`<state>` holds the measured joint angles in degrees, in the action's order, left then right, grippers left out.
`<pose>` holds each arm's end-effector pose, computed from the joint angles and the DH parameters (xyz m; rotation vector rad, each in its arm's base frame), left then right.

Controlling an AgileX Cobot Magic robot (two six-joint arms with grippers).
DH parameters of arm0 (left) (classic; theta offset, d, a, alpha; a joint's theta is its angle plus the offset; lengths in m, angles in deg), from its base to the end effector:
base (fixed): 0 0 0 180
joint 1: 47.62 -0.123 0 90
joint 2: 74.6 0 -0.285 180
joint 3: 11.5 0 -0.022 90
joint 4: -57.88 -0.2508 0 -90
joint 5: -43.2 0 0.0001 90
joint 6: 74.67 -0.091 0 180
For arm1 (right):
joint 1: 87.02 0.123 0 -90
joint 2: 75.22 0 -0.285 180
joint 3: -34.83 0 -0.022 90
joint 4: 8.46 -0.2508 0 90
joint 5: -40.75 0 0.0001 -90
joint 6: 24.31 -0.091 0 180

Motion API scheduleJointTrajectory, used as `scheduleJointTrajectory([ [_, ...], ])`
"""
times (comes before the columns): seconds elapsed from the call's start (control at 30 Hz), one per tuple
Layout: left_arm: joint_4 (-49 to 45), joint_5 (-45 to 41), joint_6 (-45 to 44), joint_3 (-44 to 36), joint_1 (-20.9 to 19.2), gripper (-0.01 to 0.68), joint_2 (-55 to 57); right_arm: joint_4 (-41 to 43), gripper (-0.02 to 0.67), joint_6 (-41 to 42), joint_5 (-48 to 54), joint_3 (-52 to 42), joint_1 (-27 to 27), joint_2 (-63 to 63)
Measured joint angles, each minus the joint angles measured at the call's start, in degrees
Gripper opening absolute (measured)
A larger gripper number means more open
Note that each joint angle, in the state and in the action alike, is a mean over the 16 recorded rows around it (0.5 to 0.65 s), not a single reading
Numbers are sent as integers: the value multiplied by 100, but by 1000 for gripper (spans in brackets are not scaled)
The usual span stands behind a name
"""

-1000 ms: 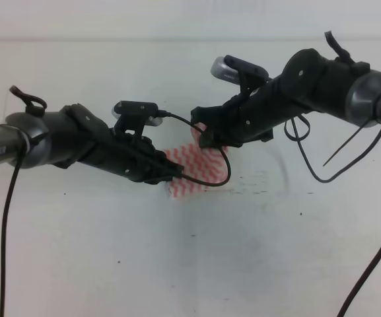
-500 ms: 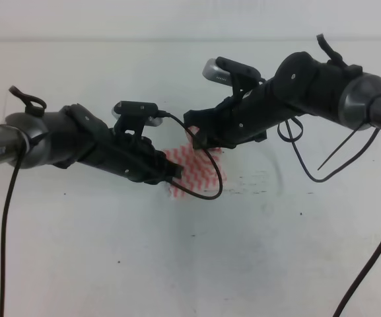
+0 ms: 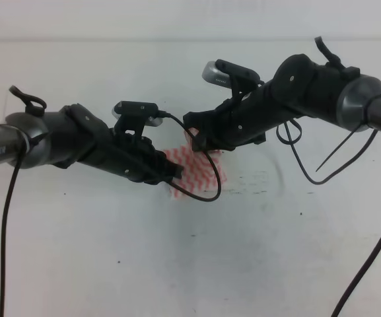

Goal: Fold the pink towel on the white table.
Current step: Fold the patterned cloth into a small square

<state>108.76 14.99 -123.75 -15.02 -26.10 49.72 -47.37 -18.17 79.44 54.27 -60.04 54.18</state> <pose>0.3774 -0.1848 0.1513 0.6613 2.4819 -0.6121 0.4077 0.2477 0.2124 -0.2032 2.5849 0.8723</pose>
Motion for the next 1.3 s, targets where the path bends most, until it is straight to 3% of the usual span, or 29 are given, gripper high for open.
scheduleJointTrajectory([
  [1.3, -3, -4, -19, 3, -5, 1, -31, -22, -17, 157, -31, 4, 94, -13],
])
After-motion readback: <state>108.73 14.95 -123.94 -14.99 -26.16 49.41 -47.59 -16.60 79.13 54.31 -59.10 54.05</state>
